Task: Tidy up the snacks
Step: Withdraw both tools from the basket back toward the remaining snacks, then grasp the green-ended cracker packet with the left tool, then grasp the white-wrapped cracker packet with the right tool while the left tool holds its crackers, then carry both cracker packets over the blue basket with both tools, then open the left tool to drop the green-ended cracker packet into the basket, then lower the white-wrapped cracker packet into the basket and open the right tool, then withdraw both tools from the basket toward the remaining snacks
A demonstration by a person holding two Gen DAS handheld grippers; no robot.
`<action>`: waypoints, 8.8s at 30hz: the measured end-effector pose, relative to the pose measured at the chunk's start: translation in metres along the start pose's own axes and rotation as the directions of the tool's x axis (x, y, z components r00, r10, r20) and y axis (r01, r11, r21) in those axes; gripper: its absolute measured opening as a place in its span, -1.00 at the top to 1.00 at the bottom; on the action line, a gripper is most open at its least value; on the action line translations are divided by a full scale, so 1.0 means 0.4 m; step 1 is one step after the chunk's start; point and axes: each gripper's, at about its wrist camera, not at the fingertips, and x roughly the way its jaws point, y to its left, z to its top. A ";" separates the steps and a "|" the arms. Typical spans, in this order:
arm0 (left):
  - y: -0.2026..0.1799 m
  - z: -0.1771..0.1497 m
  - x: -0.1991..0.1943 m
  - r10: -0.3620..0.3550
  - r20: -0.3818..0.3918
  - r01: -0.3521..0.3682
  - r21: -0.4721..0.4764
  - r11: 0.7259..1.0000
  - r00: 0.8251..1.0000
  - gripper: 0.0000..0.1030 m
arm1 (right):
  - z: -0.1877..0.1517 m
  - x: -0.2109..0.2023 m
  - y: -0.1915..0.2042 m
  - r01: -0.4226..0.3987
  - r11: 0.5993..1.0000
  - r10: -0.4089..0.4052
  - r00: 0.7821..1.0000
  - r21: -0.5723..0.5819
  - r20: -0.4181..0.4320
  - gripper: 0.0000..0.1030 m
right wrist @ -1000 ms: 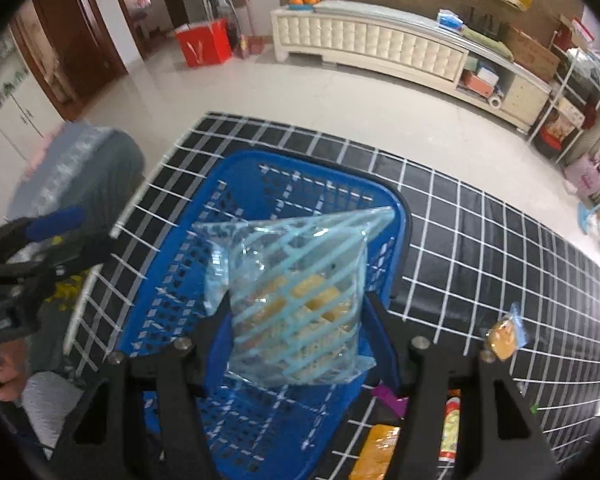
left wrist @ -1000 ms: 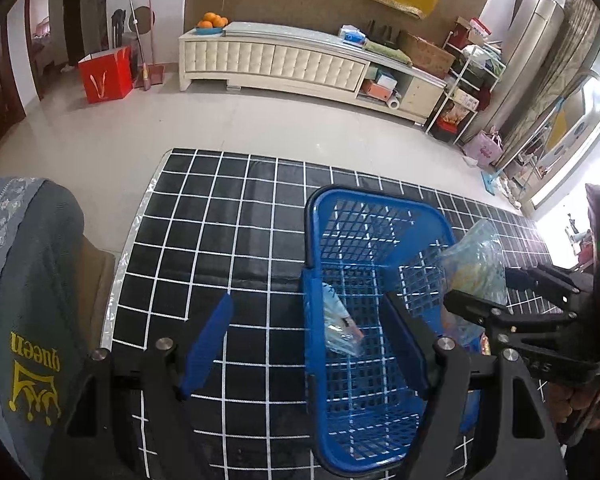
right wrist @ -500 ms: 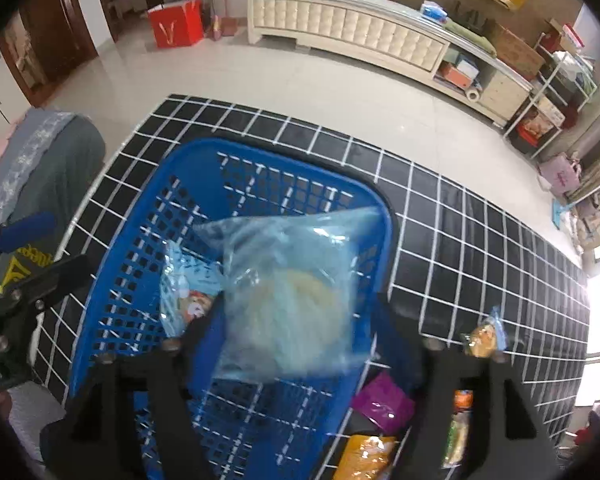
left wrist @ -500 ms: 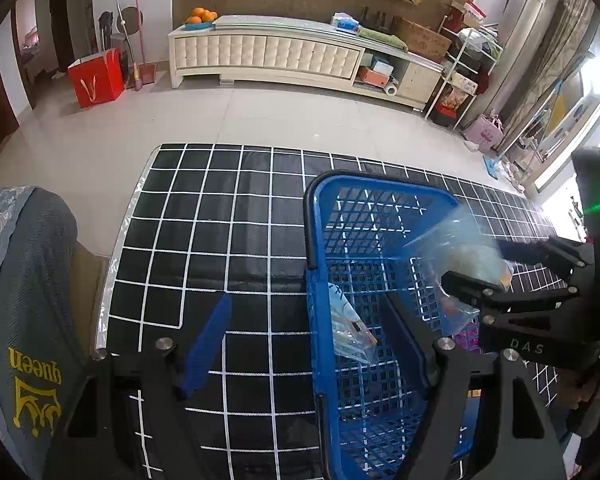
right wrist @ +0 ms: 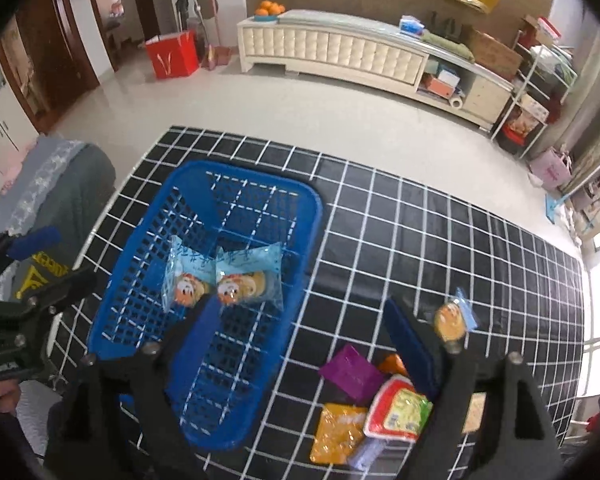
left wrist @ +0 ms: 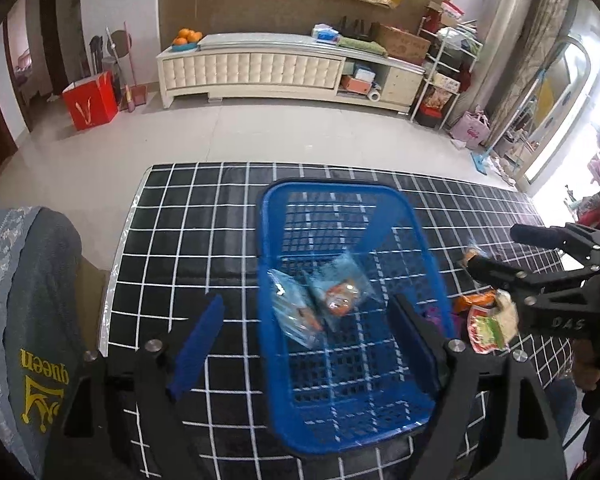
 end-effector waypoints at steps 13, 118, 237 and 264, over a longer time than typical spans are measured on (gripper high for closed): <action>-0.233 -0.041 -0.051 -0.029 0.017 0.027 0.100 0.995 0.999 -1.00 | -0.134 -0.146 -0.178 -0.024 0.994 0.018 0.998 0.109 0.055 -0.69; -0.668 -0.202 0.348 -0.107 -0.155 0.147 0.277 0.950 0.982 -0.11 | -0.463 0.282 -0.603 0.045 0.990 -0.021 0.985 0.136 -0.174 -0.11; 0.115 -0.240 -0.014 0.108 -0.046 -0.110 -0.038 0.993 0.993 -0.42 | -0.095 0.148 0.212 -0.198 0.961 0.186 0.980 -0.195 -0.077 -0.75; -0.397 -0.237 -0.076 0.009 0.070 -0.025 0.217 0.976 0.997 -0.65 | -0.331 -0.149 -0.254 -0.113 0.993 0.110 0.988 0.016 0.105 -0.78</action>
